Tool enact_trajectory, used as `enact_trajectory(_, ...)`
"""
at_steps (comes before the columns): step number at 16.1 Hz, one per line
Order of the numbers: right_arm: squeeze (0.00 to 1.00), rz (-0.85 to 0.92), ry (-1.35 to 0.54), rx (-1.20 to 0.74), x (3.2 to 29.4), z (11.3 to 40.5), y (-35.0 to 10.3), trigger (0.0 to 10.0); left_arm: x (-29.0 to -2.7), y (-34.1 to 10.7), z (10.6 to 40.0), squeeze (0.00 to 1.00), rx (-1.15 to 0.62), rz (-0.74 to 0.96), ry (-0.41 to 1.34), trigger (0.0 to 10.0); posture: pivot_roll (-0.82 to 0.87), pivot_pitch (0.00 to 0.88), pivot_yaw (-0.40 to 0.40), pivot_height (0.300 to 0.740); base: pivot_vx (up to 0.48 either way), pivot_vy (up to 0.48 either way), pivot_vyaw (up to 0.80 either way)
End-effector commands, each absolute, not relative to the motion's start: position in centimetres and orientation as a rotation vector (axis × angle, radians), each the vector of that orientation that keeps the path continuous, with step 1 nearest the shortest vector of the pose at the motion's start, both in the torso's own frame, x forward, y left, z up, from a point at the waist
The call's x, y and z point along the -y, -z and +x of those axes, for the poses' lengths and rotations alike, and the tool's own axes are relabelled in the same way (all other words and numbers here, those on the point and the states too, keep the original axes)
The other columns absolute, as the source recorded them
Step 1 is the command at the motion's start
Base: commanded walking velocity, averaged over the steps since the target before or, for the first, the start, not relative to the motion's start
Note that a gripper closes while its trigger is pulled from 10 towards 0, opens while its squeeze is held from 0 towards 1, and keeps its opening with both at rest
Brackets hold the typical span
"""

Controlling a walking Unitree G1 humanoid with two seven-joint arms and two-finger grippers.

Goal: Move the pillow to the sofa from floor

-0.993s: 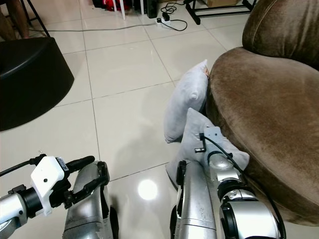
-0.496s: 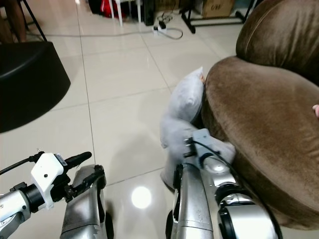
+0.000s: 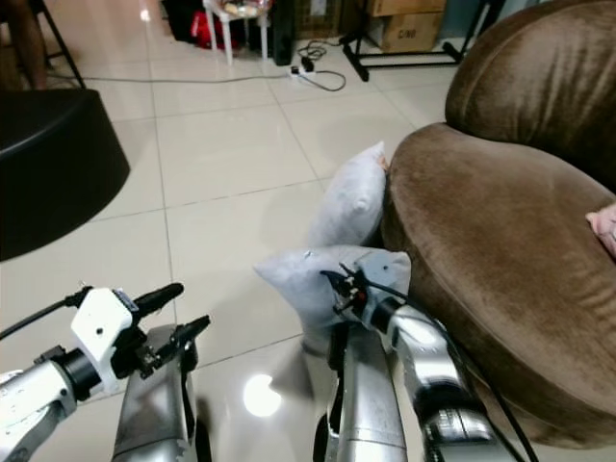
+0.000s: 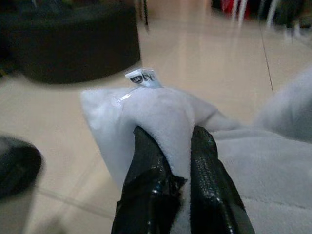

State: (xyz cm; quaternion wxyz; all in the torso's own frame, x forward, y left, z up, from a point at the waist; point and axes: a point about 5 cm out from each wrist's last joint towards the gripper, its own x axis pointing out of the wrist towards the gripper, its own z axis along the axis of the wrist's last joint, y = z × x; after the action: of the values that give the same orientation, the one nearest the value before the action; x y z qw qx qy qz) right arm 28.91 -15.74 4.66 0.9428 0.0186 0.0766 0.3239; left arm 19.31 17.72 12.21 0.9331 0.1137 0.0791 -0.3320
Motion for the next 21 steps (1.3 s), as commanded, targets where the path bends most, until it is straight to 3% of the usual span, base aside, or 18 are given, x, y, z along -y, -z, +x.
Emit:
enact_trajectory(1, 0.00, 0.060, -0.743, 0.016, 15.1, 29.3, -8.7, 0.0, -17.7, -12.0, 19.5, 0.00, -0.157, 0.241, 0.664, 10.0, 0.09, 0.000, -0.055, 0.453, 0.000, 0.000, 0.00)
enact_trajectory(5, 0.00, 0.171, -0.731, 0.163, 16.8, 26.2, -15.2, 0.0, -17.4, -12.2, 21.0, 0.00, -0.104, 0.243, 0.621, 10.0, 0.03, 0.000, -0.056, 0.453, 0.000, 0.000, 0.00)
enact_trajectory(6, 0.00, 0.172, -0.682, 0.194, 17.2, 26.3, -16.1, 0.9, -17.4, -12.3, 21.3, 0.00, -0.094, 0.243, 0.604, 10.0, 0.03, 0.000, -0.054, 0.453, 0.000, 0.000, 0.00)
enact_trajectory(7, 0.00, 0.181, -0.586, 0.219, 17.7, 26.5, -17.5, 10.0, -17.3, -12.6, 21.7, 0.00, -0.070, 0.236, 0.573, 10.0, 0.02, 0.000, -0.050, 0.453, 0.000, 0.000, 0.00)
enact_trajectory(11, 0.00, 0.257, -0.295, 0.339, 19.9, 27.1, -23.4, 10.0, -17.3, -14.1, 23.4, 0.00, 0.028, 0.216, 0.450, 10.0, 0.00, 0.000, -0.054, 0.453, 0.000, 0.000, 0.00)
enact_trajectory(13, 0.00, 0.271, -0.158, 0.383, 20.9, 28.1, -24.9, 10.0, -17.0, -14.1, 23.8, 0.00, 0.025, 0.247, 0.436, 10.0, 0.01, 0.000, -0.051, 0.478, 0.000, 0.000, 0.00)
enact_trajectory(17, 0.00, 0.259, 0.027, 0.149, 20.4, 28.6, -20.6, 10.0, -16.9, -13.9, 24.8, 0.00, 0.034, 0.294, 0.323, 10.0, 0.02, 0.000, -0.049, 0.513, 0.000, 0.000, 0.00)
enact_trajectory(21, 0.00, 0.267, 0.059, 0.114, 19.4, 28.5, -19.3, 10.0, -17.1, -14.9, 25.2, 0.00, 0.069, 0.305, 0.276, 10.0, 0.03, 0.000, -0.043, 0.548, 0.000, 0.000, 0.00)
